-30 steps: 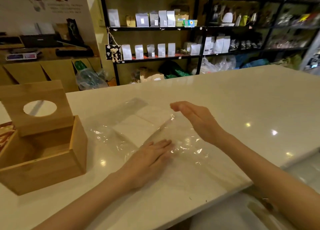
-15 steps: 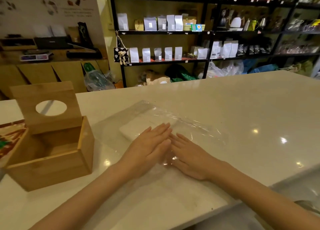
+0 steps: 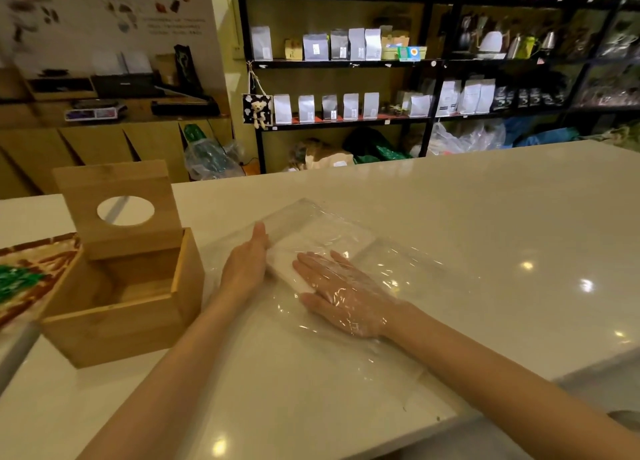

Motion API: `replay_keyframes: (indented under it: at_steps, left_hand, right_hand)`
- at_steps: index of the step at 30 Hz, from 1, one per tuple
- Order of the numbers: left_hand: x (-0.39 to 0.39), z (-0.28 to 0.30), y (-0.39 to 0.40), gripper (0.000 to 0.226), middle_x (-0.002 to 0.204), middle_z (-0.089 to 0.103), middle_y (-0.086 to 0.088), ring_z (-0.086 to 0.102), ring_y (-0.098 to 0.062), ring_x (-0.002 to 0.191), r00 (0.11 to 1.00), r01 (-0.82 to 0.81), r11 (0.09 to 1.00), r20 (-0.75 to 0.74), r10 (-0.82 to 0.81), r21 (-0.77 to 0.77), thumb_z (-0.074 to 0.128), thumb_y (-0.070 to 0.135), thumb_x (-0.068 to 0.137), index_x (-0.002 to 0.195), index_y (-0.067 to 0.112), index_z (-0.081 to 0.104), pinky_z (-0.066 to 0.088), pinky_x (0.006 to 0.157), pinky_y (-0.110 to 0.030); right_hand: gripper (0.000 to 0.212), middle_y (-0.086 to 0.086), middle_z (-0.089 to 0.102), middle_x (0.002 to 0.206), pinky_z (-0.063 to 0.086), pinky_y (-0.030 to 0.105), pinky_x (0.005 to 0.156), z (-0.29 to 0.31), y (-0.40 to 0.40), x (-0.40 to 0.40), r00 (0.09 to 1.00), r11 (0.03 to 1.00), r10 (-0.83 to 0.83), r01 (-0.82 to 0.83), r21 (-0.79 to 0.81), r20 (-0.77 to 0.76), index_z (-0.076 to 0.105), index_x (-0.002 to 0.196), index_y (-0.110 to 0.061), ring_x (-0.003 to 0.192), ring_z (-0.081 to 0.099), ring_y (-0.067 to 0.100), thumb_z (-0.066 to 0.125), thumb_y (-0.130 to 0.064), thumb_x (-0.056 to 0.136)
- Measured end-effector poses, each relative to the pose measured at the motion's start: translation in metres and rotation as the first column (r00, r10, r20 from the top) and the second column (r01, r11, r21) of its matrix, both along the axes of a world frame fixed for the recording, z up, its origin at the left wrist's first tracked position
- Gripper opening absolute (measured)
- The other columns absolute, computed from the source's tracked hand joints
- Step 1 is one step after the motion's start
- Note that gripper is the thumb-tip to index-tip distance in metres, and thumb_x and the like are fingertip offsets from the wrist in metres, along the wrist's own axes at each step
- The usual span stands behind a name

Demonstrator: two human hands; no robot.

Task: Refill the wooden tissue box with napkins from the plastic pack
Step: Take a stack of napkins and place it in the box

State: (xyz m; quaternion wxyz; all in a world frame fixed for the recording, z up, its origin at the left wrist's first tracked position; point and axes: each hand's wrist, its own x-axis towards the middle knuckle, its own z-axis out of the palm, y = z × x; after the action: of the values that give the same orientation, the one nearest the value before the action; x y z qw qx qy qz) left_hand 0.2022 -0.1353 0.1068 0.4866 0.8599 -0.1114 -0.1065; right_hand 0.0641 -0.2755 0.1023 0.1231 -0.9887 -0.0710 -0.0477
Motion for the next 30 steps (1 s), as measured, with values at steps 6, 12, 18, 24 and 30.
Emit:
replay_keyframes:
  at_steps: [6, 12, 18, 24, 30]
  left_hand:
    - [-0.002, -0.002, -0.002, 0.071, 0.136, 0.048, -0.021, 0.04, -0.039, 0.127, 0.985, 0.053, 0.966, 0.144, -0.092, 0.253, 0.003, 0.051, 0.089, 0.131, 0.014, 0.047, 0.027, 0.109, -0.05]
    - [-0.003, -0.005, -0.003, 0.065, 0.135, 0.047, -0.023, 0.043, -0.043, 0.121, 0.976, 0.071, 0.946, 0.173, -0.131, 0.315, 0.007, 0.044, 0.091, 0.131, 0.007, 0.042, 0.031, 0.106, -0.05]
    - [-0.002, -0.003, -0.002, 0.053, 0.145, 0.036, -0.022, 0.034, -0.041, 0.131, 0.964, 0.102, 0.9, 0.182, -0.194, 0.423, 0.011, 0.034, 0.098, 0.139, 0.009, 0.033, 0.023, 0.112, -0.044]
    - [-0.003, -0.009, -0.004, 0.037, 0.144, 0.037, -0.018, 0.03, -0.031, 0.135, 0.87, 0.095, 0.833, 0.361, -0.335, 0.545, 0.027, 0.009, 0.094, 0.127, 0.004, 0.042, 0.016, 0.111, -0.05]
    - [-0.003, -0.012, 0.0, 0.047, 0.152, 0.029, -0.01, 0.022, -0.022, 0.142, 0.796, 0.102, 0.829, 0.454, -0.399, 0.55, 0.02, 0.024, 0.098, 0.138, 0.007, 0.037, 0.006, 0.116, -0.039]
  right_hand:
    - [0.059, 0.004, 0.022, 0.155, -0.002, 0.023, 0.116, -0.016, -0.014, -0.019, 1.0, 0.997, -0.014, 0.015, -0.077, 0.009, 0.023, 0.144, -0.018, 0.142, 0.018, 0.017, 0.016, -0.05, 0.095]
    - [0.078, 0.001, 0.009, 0.158, -0.01, 0.028, 0.115, -0.001, -0.017, -0.07, 1.0, 0.995, 0.003, -0.005, -0.095, -0.026, 0.01, 0.148, -0.019, 0.145, 0.001, 0.01, -0.001, -0.058, 0.081]
    - [0.076, -0.006, 0.003, 0.158, -0.016, 0.032, 0.115, -0.002, -0.027, -0.128, 0.997, 0.998, -0.023, 0.019, -0.056, -0.074, 0.005, 0.148, -0.025, 0.143, -0.007, 0.002, -0.003, -0.063, 0.083]
    - [0.07, -0.006, 0.009, 0.158, -0.01, 0.038, 0.118, -0.004, -0.033, -0.175, 0.998, 0.998, -0.052, 0.052, -0.02, -0.038, 0.008, 0.147, -0.028, 0.144, 0.0, 0.003, 0.032, -0.05, 0.085]
    - [0.061, -0.003, 0.038, 0.147, 0.012, 0.042, 0.118, -0.016, -0.035, -0.188, 0.987, 0.98, -0.09, 0.111, -0.164, 0.13, 0.027, 0.141, -0.023, 0.137, 0.026, 0.008, 0.045, -0.024, 0.084]
